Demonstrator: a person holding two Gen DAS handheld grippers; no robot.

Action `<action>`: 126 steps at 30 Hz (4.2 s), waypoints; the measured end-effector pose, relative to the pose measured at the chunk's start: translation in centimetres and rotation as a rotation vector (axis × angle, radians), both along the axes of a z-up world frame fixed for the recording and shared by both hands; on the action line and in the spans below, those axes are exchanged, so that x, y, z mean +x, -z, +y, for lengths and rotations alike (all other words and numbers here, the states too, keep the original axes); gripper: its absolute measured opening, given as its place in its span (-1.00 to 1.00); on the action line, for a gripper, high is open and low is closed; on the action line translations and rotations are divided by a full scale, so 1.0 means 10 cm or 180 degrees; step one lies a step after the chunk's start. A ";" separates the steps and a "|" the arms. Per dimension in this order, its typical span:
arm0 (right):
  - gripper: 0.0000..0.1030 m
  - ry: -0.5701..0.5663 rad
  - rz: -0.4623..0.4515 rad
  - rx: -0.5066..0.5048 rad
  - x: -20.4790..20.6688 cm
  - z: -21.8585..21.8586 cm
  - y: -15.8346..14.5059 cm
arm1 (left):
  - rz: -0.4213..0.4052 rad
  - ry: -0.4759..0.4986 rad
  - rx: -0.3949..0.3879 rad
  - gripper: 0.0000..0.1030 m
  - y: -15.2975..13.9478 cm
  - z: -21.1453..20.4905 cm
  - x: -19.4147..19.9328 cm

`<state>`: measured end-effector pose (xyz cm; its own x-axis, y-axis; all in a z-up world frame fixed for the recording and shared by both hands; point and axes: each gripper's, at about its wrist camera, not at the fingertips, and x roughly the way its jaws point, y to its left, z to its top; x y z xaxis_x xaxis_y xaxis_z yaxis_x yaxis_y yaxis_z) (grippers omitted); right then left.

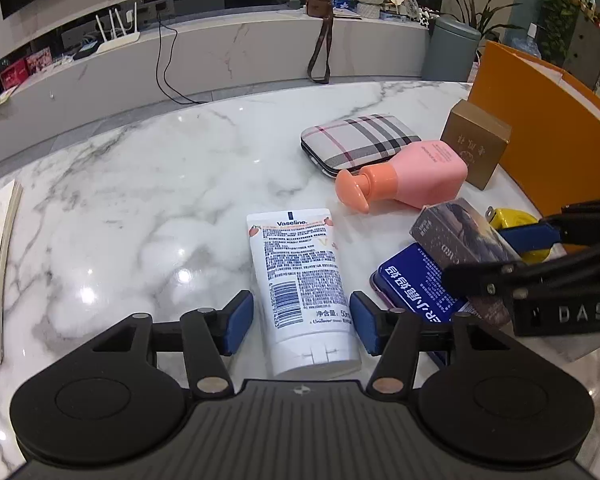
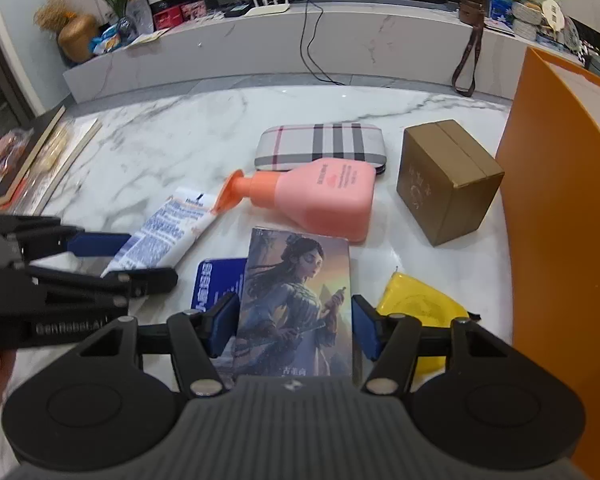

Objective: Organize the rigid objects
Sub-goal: 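Grasp the white Vaseline tube with the left gripper while the right grasps the illustrated card box, then lift and carry the Vaseline tube and card box over the orange box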

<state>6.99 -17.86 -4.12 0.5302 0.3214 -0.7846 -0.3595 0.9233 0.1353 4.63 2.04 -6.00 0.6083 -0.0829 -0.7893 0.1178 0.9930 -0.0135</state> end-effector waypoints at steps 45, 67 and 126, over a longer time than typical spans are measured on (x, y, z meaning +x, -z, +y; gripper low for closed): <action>0.16 0.0150 -0.0162 0.0181 0.02 -0.02 -0.21 | -0.0329 0.0058 -0.0041 -0.02 -0.22 -0.03 -0.15; 0.16 0.0144 -0.0463 0.0257 -0.14 -0.12 -0.57 | -0.0596 0.0043 0.0062 -0.02 -0.63 -0.22 -0.30; 0.16 0.1414 -0.1083 0.0442 -0.18 -2.36 -1.26 | -0.0761 0.1275 0.0403 -0.02 -1.21 -2.52 0.31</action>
<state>5.15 -41.42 8.51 0.8530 0.0981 -0.5127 0.0142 0.9775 0.2107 7.68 -23.11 6.07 0.7139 -0.2599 -0.6502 0.4762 0.8610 0.1787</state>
